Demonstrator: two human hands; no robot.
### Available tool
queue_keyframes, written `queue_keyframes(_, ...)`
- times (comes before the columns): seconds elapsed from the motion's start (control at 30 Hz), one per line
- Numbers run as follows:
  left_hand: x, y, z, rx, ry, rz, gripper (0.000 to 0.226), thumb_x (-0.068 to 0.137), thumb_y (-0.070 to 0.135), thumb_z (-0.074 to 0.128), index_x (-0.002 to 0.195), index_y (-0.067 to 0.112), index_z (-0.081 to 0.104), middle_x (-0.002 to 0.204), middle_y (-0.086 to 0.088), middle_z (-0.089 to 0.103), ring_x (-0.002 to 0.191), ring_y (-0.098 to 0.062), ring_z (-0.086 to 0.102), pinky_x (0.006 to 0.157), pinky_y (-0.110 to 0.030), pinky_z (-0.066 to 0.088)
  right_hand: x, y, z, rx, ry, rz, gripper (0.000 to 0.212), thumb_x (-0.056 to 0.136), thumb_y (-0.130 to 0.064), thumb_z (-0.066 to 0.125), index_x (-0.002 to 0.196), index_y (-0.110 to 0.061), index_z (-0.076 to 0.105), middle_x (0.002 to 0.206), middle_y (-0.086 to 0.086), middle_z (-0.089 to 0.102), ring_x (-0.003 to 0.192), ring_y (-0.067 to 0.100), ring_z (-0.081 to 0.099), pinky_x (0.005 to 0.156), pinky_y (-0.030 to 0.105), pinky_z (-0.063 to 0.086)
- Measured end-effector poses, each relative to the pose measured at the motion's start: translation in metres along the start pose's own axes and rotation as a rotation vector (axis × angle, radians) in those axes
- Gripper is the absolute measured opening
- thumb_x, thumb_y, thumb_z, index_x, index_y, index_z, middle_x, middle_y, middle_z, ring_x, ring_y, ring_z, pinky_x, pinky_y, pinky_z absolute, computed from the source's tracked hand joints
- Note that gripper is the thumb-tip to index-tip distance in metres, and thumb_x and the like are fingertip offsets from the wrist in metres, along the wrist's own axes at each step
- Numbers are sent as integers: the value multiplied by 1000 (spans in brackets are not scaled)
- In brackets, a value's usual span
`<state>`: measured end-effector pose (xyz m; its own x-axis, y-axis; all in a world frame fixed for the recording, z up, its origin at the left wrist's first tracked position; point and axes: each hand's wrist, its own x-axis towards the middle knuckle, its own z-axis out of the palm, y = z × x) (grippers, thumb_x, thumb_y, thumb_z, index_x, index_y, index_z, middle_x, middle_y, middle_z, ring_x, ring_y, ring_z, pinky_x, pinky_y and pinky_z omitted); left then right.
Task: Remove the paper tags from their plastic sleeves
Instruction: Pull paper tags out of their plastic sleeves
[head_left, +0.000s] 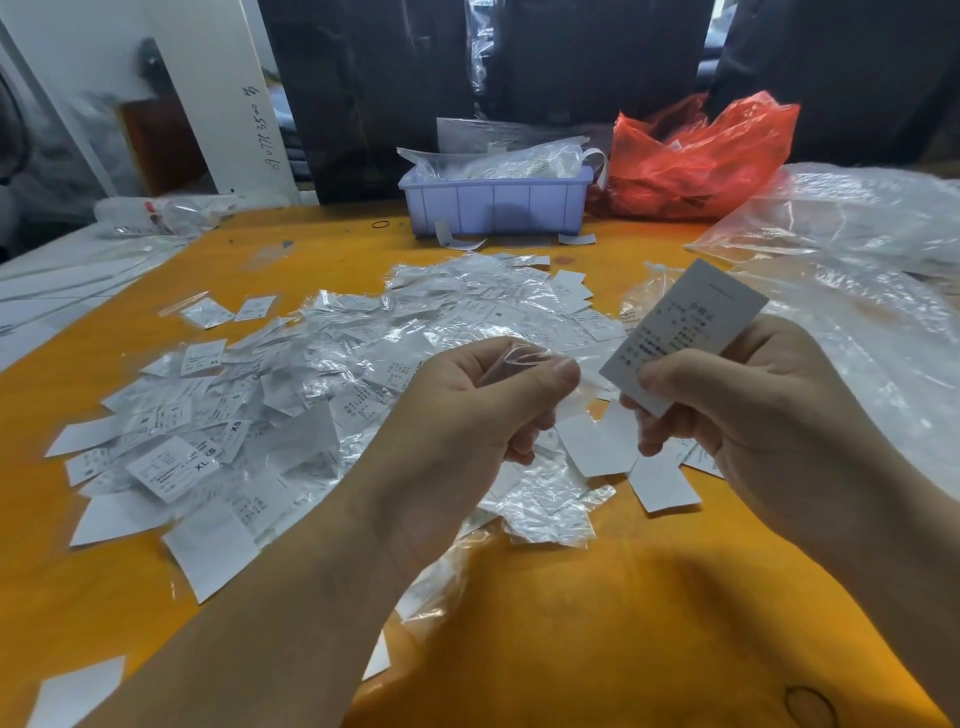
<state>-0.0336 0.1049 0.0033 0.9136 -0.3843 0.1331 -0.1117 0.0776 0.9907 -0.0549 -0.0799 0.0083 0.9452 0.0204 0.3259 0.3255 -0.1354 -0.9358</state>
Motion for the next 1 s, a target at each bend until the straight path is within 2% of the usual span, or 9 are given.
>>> queue_keyframes(0.13, 0, 0, 0, -3, 13, -4, 16, 79, 33, 69, 66, 23, 69, 56, 8, 51, 53, -8, 46, 57, -24, 43, -1, -3, 2, -6, -34, -28, 34, 65, -13, 55, 72, -41, 73, 69, -9, 68, 59, 17, 64, 51, 26, 55)
queue_keyframes(0.17, 0, 0, 1, 1, 12, -3, 18, 80, 33, 71, 66, 23, 68, 56, 8, 50, 53, -8, 46, 57, -24, 43, -2, -3, 3, -15, -45, -36, 34, 66, -13, 55, 72, -41, 73, 69, -9, 68, 58, 16, 63, 52, 26, 55)
queue_keyframes(0.27, 0, 0, 2, 18, 8, -5, 19, 81, 35, 73, 67, 23, 68, 56, 8, 50, 53, -7, 46, 57, -24, 43, -2, -1, 3, -10, -46, -29, 20, 65, -12, 56, 75, -22, 70, 68, -9, 68, 57, 17, 63, 50, 26, 54)
queue_keyframes(0.33, 0, 0, 2, 26, 3, -6, 18, 80, 36, 73, 68, 23, 69, 55, 9, 51, 52, -6, 47, 56, -23, 44, -2, 1, 3, 31, -53, -15, 17, 66, -12, 56, 75, -18, 69, 68, -6, 68, 56, 19, 61, 50, 27, 52)
queue_keyframes(0.6, -1, -1, 2, 5, 3, -26, 11, 73, 32, 69, 77, 22, 72, 61, 5, 59, 56, -7, 54, 56, -21, 47, -2, 3, 8, 74, -66, -11, 23, 68, -16, 60, 75, -31, 75, 71, -6, 68, 59, 22, 62, 51, 28, 53)
queue_keyframes(0.77, 0, -1, 1, -20, 7, -54, 7, 77, 27, 68, 78, 22, 72, 63, 5, 61, 58, -9, 56, 56, -23, 48, -2, 6, 6, 141, -54, 7, 14, 70, -16, 62, 81, -14, 70, 71, 2, 66, 59, 22, 61, 53, 29, 52)
queue_keyframes(0.9, 0, 0, 3, -69, -14, -80, 20, 73, 30, 69, 86, 16, 73, 66, 3, 63, 59, -9, 57, 55, -22, 50, 0, 5, 6, 185, -64, 16, 14, 71, -15, 63, 82, -13, 71, 72, 4, 66, 60, 22, 60, 54, 29, 52)
queue_keyframes(1.0, 0, 0, 3, -96, 0, -62, 17, 70, 30, 70, 81, 19, 75, 67, 1, 64, 58, -10, 57, 55, -21, 50, 0, 4, 6, 194, -85, 8, 16, 72, -15, 62, 77, -22, 76, 71, 2, 66, 59, 21, 60, 54, 28, 53)
